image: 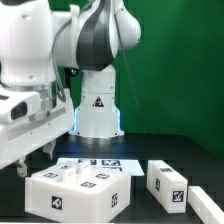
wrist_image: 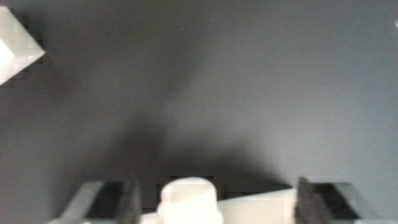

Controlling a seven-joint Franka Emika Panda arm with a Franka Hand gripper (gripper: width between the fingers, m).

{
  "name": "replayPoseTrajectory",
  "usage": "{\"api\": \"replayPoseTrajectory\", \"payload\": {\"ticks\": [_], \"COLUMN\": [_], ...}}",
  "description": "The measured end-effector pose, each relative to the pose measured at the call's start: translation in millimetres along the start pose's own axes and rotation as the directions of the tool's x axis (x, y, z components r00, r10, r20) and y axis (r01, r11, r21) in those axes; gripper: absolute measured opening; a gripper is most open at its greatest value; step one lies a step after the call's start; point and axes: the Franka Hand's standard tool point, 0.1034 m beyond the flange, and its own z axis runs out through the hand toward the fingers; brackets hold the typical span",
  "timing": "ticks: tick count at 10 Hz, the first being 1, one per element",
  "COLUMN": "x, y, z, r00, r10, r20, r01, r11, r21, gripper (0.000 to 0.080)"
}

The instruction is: Assemble cabinet

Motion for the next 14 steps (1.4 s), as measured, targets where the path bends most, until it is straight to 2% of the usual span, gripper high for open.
{"api": "replayPoseTrajectory", "payload": {"ticks": [1, 2, 3, 5, 9, 11, 13, 14], "x": [5.0, 9.1, 11.8, 13.4, 12.7, 14.9, 20.2, 20.2], "y": [2.6, 5.6, 8.8, 10.9, 10.4, 8.5, 7.7, 7.9], "z": [1.3, 2.4, 7.1, 15.9, 17.3, 29.6, 33.5, 34.6], "r00": [1.000, 1.000, 1.000, 1.000, 1.000, 1.000, 1.000, 1.000], "r10": [-0.007, -0.012, -0.015, -0.018, -0.018, -0.021, -0.029, -0.029], "r20": [0.000, -0.001, 0.001, 0.006, 0.007, 0.011, 0.011, 0.010], "r01": [0.007, 0.012, 0.015, 0.018, 0.018, 0.021, 0.029, 0.029], "r11": [1.000, 1.000, 1.000, 1.000, 1.000, 1.000, 0.999, 0.999], "r21": [0.000, -0.002, 0.000, 0.004, 0.006, 0.017, 0.023, 0.019], "gripper": [0.0572, 0.0572, 0.0633, 0.0646, 0.0649, 0.0649, 0.0649, 0.0649]}}
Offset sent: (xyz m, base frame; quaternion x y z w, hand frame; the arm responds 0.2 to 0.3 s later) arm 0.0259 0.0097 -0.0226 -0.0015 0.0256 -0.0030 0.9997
